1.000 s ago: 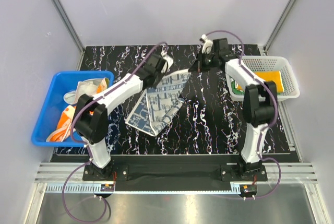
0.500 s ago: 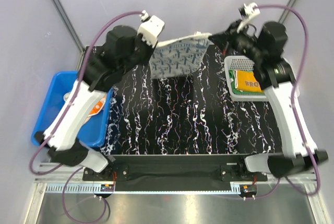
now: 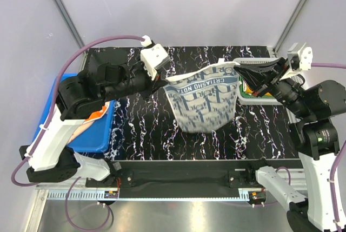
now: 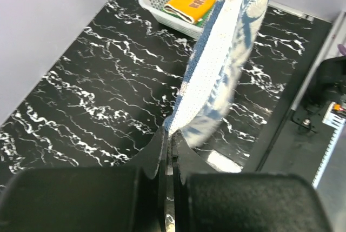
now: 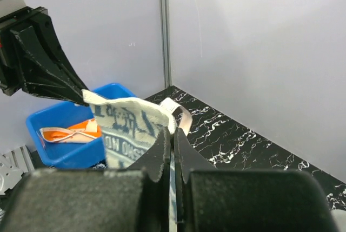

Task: Fold and stack the towels
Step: Flatten out the crumpled towel

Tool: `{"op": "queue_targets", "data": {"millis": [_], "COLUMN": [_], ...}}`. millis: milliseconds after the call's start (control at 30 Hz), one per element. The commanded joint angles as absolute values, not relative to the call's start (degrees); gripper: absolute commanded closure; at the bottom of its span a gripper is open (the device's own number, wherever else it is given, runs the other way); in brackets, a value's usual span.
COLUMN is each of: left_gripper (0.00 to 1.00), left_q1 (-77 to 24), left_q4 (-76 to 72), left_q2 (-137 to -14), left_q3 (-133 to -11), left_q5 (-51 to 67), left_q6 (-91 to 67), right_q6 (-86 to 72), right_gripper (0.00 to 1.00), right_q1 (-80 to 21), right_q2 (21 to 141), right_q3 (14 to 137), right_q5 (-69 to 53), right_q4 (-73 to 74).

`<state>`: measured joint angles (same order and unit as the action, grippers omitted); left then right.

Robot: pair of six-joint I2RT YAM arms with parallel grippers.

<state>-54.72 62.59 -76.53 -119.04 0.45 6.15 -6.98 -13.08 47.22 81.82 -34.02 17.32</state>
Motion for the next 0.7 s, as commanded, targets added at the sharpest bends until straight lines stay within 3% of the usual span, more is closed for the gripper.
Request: {"op": "queue_targets", "data": {"millis": [0, 100, 200, 333, 667], "left_gripper": [1.0, 1.0, 1.0, 1.0, 1.0], "left_q1": [-54.8, -51.6, -44.0, -36.2, -21.6], "left_q4": [61.7, 61.8, 63.3, 61.0, 45.2], "left_q2": [-75.6, -78.6, -84.4, -91.5, -117.3], "left_q3": [-120.4, -120.7, -123.3, -122.7, -129.6], "left_q5": [2.7, 0.5, 6.5, 8.7, 13.6], "left_q6": [4.6, 5.2, 6.3, 8.6, 10.8], "right_q6": [-7.8, -6.0, -5.0, -4.7, -3.3], "right_gripper": [1.0, 1.0, 1.0, 1.0, 1.0], "right_q1": [-13.3, -13.2, -13.2, -13.1, -10.6], "right_q2": [49.0, 53.0, 59.0, 72.8, 107.8], "right_q3": [81.7, 82.3, 80.5, 81.9, 99.6], "right_q5": [-31.1, -28.9, -27.8, -27.9, -32.9], "right_q4": [17.5, 17.8, 13.6, 8.5, -2.8]}}
